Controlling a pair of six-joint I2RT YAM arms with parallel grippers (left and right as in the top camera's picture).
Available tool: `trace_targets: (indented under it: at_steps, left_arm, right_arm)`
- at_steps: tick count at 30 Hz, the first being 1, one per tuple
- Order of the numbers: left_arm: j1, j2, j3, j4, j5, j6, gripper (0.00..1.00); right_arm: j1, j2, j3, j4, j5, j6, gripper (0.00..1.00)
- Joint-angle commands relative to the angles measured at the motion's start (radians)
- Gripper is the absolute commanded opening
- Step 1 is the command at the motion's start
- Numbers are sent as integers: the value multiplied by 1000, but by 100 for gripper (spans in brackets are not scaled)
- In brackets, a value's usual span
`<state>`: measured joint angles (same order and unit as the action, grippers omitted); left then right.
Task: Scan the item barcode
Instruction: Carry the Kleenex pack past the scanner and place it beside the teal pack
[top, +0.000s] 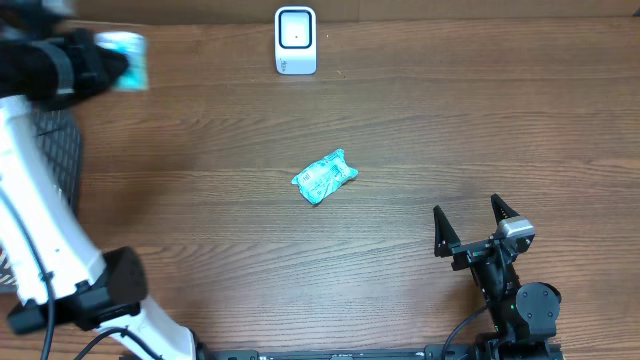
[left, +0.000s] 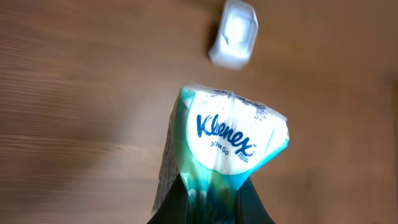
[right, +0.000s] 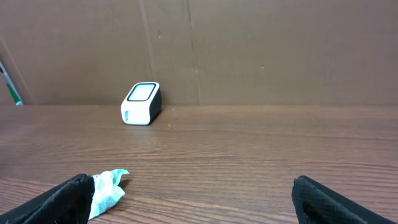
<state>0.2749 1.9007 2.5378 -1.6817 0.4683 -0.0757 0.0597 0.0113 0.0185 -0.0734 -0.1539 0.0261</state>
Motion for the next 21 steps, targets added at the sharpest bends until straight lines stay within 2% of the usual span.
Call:
trace_targets:
  at_steps: [1,5,10,15,21]
  left_arm:
    - [-164,16,-137,-8,-113,54,4]
    - [-323,22,-327,32,-173,53,4]
    - [-481,22,-626,230,-227,-20,4]
    - [-564,22,-890,489,-306,-168,4]
    - [-590,22,-1075,726,-372,-297,5]
  right_arm:
    - [2,-7,-10,4,-5,4,100]
    - [2,-7,-10,4,-5,4,100]
    - [2,-7,-10,4,-5,4,100]
    - [2,-7,-10,4,-5,4,100]
    - [2,-7,-10,4,-5,4,100]
